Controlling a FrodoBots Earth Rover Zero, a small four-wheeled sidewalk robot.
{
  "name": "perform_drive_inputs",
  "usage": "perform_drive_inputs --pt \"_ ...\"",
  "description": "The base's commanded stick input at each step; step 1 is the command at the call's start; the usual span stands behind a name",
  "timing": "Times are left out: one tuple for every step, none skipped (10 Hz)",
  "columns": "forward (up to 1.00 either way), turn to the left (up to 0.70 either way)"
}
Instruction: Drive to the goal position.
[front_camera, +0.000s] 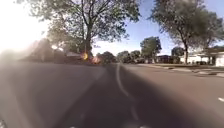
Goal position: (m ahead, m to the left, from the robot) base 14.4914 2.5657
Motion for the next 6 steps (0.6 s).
perform_drive_inputs --pt "1.0 0.0" --pt "1.0 0.0" --pt "1.0 0.0" --pt "1.0 0.0" --pt "1.0 0.0" --pt "1.0 0.0"
